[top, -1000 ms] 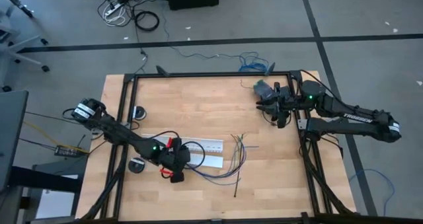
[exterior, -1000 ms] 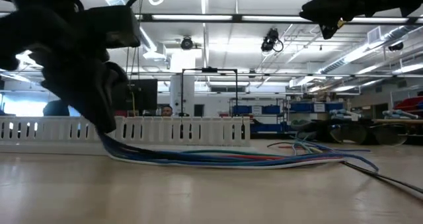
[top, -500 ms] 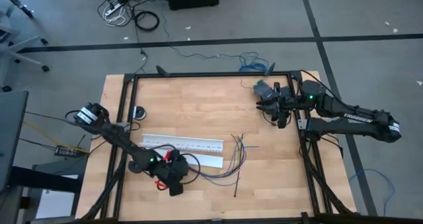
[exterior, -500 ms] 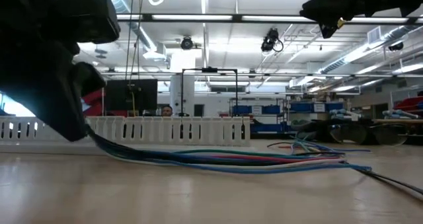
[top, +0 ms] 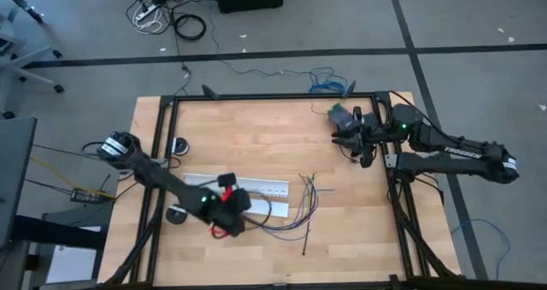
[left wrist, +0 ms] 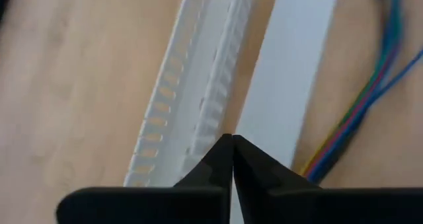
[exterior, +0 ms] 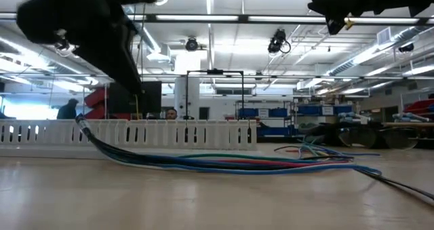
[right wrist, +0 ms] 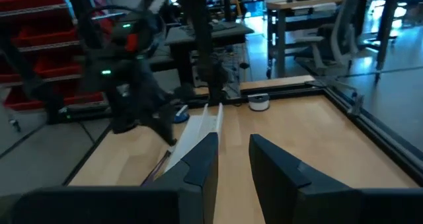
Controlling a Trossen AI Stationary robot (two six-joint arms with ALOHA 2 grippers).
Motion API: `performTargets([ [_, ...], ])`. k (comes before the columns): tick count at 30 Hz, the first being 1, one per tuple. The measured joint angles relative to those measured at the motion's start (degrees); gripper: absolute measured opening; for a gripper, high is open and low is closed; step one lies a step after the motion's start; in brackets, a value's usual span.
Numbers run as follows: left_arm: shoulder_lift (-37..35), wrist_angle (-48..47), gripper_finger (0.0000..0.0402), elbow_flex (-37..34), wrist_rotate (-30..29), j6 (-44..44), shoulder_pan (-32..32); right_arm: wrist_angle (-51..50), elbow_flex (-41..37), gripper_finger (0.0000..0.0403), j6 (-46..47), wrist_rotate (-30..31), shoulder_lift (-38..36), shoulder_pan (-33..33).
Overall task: Ziptie cables
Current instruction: Move the cable duct to the top of the table
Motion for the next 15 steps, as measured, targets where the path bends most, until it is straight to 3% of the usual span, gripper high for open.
performTargets([
  [3,0.0,-0.1,0.0037,0.0,4.6,5.5,3.7,-0.1,0.0,0.0096,-1.2,0.0,0.0,1.0],
  [7,0.0,-0.3,0.0081,0.0,5.2,10.2,7.2,-0.3,0.0,0.0110,-2.1,0.0,0.0,1.8],
  [15,0.1,0.2,0.0132,0.0,13.6,10.6,10.1,-0.4,0.0,0.0137,-4.6,0.4,-1.2,1.2],
])
